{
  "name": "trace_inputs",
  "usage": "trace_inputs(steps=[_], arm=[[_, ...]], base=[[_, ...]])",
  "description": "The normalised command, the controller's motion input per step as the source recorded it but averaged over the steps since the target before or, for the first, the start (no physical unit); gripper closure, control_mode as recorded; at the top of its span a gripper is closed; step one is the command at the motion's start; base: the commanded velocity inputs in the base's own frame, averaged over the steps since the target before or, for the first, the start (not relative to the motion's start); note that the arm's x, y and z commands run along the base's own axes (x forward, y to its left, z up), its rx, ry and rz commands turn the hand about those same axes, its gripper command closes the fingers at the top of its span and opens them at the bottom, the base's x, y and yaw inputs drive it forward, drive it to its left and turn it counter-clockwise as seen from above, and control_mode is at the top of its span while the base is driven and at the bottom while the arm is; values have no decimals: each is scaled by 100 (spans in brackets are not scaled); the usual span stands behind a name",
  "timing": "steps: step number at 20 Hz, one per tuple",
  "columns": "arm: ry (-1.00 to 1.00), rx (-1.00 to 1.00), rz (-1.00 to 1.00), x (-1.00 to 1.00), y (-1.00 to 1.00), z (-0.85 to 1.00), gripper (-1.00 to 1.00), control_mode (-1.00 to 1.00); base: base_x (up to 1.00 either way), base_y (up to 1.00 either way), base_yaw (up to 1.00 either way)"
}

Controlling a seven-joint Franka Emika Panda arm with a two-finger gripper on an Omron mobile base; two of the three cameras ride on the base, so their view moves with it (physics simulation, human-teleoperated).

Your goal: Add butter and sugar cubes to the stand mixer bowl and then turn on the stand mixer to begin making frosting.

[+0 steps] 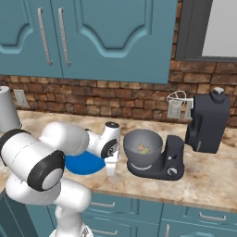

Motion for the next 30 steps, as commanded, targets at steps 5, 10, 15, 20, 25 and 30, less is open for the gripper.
trace_inputs(steps=[5, 10, 15, 20, 25, 30], arm=[[1, 0, 0, -1, 13, -20, 100, -100], [4, 0, 0, -9, 0, -10, 100, -100], [-10, 0, -1, -64, -2, 16, 100, -100], [-14, -3, 0, -57, 0, 53, 100, -100], [-14, -6, 0, -47, 0, 71, 100, -100], [-7, -5, 0, -25, -8, 74, 100, -100]], base=[[0, 0, 0], [0, 0, 0], [0, 0, 0], [0, 0, 0], [0, 0, 0], [0, 0, 0]])
